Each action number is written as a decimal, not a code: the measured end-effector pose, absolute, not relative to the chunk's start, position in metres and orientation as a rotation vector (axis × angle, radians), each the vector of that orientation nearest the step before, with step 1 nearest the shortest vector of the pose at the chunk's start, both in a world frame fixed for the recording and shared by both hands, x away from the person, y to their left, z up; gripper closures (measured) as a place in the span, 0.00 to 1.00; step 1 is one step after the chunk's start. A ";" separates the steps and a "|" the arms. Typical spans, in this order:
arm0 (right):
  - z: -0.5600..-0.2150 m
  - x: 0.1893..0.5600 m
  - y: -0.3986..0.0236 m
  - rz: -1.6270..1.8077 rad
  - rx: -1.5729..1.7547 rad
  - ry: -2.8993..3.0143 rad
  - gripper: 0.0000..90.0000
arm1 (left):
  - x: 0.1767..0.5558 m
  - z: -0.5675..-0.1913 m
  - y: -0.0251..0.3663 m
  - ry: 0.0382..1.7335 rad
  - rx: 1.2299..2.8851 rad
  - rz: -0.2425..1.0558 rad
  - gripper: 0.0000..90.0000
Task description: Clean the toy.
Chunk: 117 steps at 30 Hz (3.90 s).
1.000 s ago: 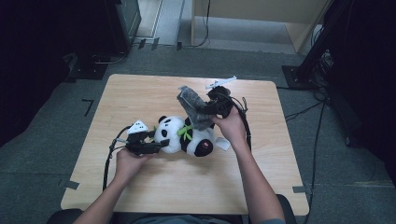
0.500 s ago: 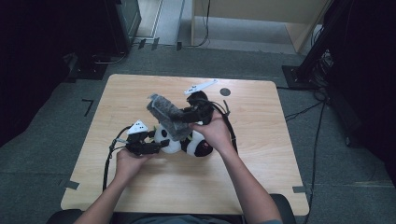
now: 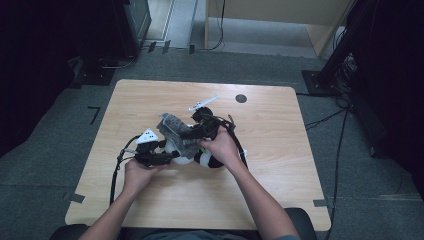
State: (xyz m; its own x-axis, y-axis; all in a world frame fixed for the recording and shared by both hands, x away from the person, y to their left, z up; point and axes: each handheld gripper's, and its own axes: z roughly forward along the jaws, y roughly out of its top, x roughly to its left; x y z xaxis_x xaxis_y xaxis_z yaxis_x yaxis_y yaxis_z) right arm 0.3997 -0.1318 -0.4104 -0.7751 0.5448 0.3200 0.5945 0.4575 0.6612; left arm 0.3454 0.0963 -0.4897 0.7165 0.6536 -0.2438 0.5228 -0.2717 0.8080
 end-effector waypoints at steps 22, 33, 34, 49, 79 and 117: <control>-0.409 0.424 -0.193 -1.219 -1.293 -2.589 0.84 | 0.346 -0.489 0.097 0.909 1.935 0.151 0.37; -0.379 0.413 -0.234 -1.388 -1.386 -2.548 0.85 | 0.347 -0.487 0.096 0.909 1.952 0.150 0.38; -0.376 0.410 -0.236 -1.411 -1.379 -2.546 0.85 | 0.347 -0.487 0.096 0.910 1.951 0.150 0.38; -0.399 0.371 -0.231 -1.339 -1.305 -2.535 0.84 | 0.345 -0.485 0.095 0.912 1.979 0.155 0.38; -0.465 0.361 -0.295 -1.194 -1.454 -2.475 0.83 | 0.349 -0.487 0.097 0.908 1.956 0.128 0.38; -0.366 0.355 -0.244 -1.454 -1.240 -2.525 0.85 | 0.346 -0.488 0.096 0.920 1.948 0.141 0.38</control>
